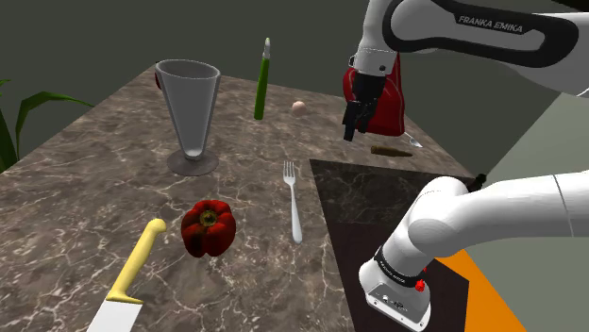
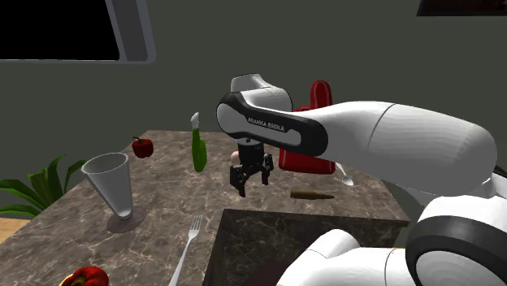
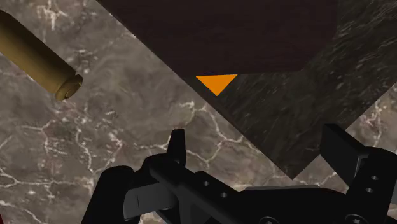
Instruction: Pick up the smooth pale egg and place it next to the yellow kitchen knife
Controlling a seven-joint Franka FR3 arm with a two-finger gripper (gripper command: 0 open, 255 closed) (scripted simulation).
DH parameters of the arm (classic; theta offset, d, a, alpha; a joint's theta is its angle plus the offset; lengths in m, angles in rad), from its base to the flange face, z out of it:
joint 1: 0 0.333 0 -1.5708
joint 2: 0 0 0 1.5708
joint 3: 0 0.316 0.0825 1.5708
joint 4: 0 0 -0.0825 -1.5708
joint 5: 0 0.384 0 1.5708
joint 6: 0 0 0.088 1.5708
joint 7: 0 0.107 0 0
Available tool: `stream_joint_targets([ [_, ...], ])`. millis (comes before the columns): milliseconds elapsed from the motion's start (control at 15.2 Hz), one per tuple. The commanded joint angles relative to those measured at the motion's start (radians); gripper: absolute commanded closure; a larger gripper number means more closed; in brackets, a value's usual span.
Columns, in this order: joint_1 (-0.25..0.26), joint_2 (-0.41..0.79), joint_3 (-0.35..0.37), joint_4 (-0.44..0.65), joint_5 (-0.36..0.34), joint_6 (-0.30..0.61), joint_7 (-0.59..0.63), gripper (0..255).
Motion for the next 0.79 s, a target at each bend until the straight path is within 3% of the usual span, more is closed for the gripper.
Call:
stream_joint_targets([
  [0, 0.0, 0.0, 0.0, 0.0, 0.0, 0.0, 0.0, 0],
  [726, -0.02, 0.373, -0.047, 0.199, -0.09, 0.243, -0.052, 0],
])
